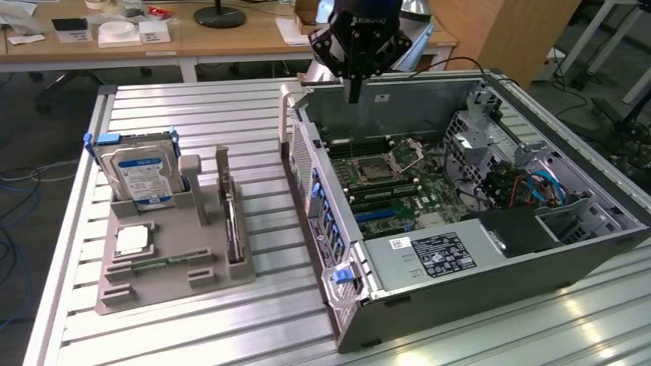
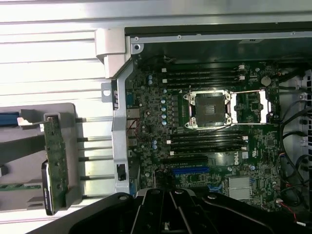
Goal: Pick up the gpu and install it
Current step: 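Reach for the gpu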
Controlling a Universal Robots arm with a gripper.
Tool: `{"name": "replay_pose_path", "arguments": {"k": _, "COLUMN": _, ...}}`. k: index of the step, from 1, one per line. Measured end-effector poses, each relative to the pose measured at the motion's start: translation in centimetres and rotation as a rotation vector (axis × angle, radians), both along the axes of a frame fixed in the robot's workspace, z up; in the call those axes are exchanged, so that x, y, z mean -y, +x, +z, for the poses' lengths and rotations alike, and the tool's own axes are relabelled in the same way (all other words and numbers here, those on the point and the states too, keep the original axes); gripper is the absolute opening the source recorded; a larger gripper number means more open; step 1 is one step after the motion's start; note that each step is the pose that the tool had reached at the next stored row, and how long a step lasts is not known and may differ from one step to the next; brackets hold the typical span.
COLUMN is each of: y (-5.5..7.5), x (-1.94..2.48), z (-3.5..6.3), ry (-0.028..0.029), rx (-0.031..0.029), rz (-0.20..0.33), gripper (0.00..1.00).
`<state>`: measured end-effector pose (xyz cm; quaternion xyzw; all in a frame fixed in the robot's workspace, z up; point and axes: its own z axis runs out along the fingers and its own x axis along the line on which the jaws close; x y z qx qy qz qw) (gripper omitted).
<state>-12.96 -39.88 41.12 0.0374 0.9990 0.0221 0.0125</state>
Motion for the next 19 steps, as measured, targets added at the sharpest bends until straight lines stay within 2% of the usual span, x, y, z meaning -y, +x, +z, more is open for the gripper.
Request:
{"name": "replay_pose_path", "arguments": {"k": 4, "y": 0.1, "x": 0.00, "z": -0.06, "ry": 0.0000, "rx": 0.0000, "rz": 0.000, "gripper": 0.10}}
{"name": "replay_pose_path", "arguments": {"k": 10, "y": 0.7, "x": 0.00, "z": -1.72, "ry": 0.0000, "rx": 0.0000, "rz": 0.000, "gripper": 0.10}}
{"name": "replay_pose_path", "arguments": {"k": 19, "y": 0.8, "x": 0.00, "z": -1.80, "ry": 0.0000, "rx": 0.0000, "rz": 0.000, "gripper": 0.10}}
